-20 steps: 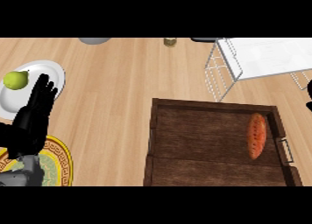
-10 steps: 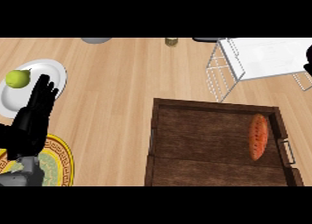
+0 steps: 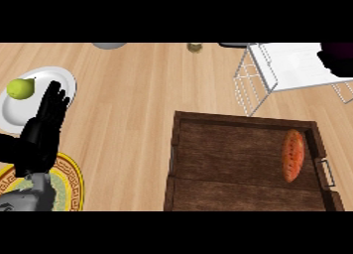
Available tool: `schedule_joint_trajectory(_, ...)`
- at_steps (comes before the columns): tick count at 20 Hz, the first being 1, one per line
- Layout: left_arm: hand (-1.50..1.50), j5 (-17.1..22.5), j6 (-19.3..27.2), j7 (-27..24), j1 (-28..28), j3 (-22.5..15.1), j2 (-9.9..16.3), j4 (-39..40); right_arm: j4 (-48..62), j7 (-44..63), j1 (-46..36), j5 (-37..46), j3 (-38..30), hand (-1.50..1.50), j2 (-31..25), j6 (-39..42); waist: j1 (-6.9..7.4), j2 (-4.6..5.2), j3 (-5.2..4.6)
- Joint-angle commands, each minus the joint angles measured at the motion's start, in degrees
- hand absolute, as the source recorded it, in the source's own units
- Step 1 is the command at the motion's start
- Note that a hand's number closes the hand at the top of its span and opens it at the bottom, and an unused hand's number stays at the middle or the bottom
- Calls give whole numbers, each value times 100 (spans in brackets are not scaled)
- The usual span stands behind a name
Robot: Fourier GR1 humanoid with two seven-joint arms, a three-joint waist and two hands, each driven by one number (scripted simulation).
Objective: Pick the eggplant from the tray and place it in the tiered shelf
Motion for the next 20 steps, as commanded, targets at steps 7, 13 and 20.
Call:
schedule_joint_trajectory(7, 0, -3, -42, -51, -239, 157, -33, 248, 2481, -1171, -1036, 646, 289, 150, 117, -1032, 45, 18, -1)
schedule_joint_trajectory(13, 0, 37, -143, 105, -296, 116, -8, 35, 3963, -1722, -1611, -94, -531, -150, -104, -1000, 90, 44, 4)
schedule_joint_trajectory(20, 0, -115, -160, -95, 105, 29, -95, -52, 4768, -2142, -2154, -245, -565, -150, -137, -815, 98, 39, 4)
